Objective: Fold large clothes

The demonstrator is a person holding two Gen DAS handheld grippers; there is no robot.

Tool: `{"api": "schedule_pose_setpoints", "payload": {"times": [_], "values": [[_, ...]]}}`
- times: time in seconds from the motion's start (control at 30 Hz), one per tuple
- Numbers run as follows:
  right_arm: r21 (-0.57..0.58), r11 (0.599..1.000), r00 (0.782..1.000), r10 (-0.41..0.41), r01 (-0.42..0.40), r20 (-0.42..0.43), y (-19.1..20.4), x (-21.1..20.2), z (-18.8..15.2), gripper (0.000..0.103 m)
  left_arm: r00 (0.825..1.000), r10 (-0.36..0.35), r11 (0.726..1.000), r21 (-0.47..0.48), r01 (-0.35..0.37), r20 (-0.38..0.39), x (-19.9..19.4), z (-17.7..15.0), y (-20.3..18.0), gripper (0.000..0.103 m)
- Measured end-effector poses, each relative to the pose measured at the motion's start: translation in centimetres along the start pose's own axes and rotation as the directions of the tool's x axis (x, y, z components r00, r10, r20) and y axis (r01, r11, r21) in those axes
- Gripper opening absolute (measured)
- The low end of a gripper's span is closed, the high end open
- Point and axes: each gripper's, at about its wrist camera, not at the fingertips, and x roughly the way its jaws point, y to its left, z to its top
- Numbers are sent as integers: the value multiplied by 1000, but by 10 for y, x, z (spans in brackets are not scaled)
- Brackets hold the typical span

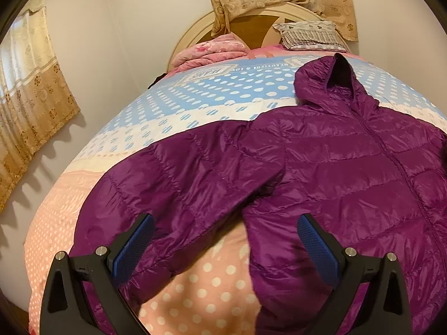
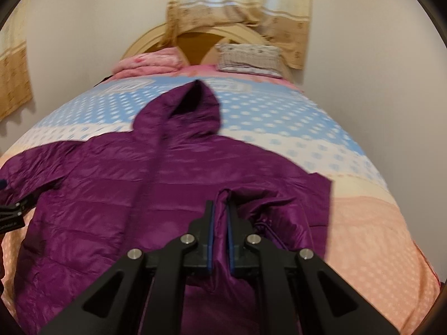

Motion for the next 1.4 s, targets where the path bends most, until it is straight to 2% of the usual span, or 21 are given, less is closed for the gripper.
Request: {"api": "schedule_pose_setpoints", "payload": {"times": [0.13,0.27,0.3,0.33,0.4,0.6,0.7,0.77,0.83,0.93,1.0,1.1,1.2,1.3,1.37,1.4], "values": [[-19,999,999,36,-36,-20,27,14,-7,9,1000,-6,1000,-9,6,-12,6,0,2,102],[-16,995,993,97,-99,-65,42,25,-20,14,998,-59,998,-12,59,-19,6,1,-3,102],[-15,994,992,103,-104,-75,42,24,-22,22,998,-67,998,-7,67,-16,4,2,-5,102],[-14,992,989,121,-122,-86,43,22,-24,44,997,-72,997,0,72,-10,2,3,-8,102],[-13,990,987,136,-138,-84,44,12,-28,73,998,-70,997,13,70,-2,-1,6,-14,102],[-44,979,980,198,-199,-16,36,-51,-36,73,998,-58,998,24,58,8,-12,16,-30,102],[35,980,981,192,-193,31,5,-73,-36,73,996,-79,996,35,78,31,-25,23,-42,102],[56,993,994,103,-106,43,-17,-75,-37,74,994,-99,994,43,97,50,-34,27,-54,102],[80,997,999,-13,10,37,-39,-65,-40,75,987,-151,987,61,147,62,-44,33,-74,102],[127,978,986,-165,167,-22,-71,-41,-49,75,967,-250,965,91,245,47,-53,38,-111,102],[151,964,976,-213,218,-49,-85,-28,-56,75,945,-327,941,99,323,29,-55,41,-136,102],[189,960,978,-198,206,-59,-97,-20,-64,77,923,-386,916,122,382,8,-55,43,-169,102],[161,966,980,-199,200,-27,-92,-20,-68,86,909,-417,901,124,416,-21,-51,43,-192,102],[143,974,984,-176,177,-18,-86,-15,-72,89,906,-422,894,151,421,-28,-50,40,-211,101],[153,976,988,-155,157,-30,-90,-9,-77,89,906,-421,889,183,420,-32,-47,37,-223,94],[157,975,988,-152,156,-34,-93,-9,-79,89,904,-425,885,191,425,-45,-43,36,-226,77]]}}
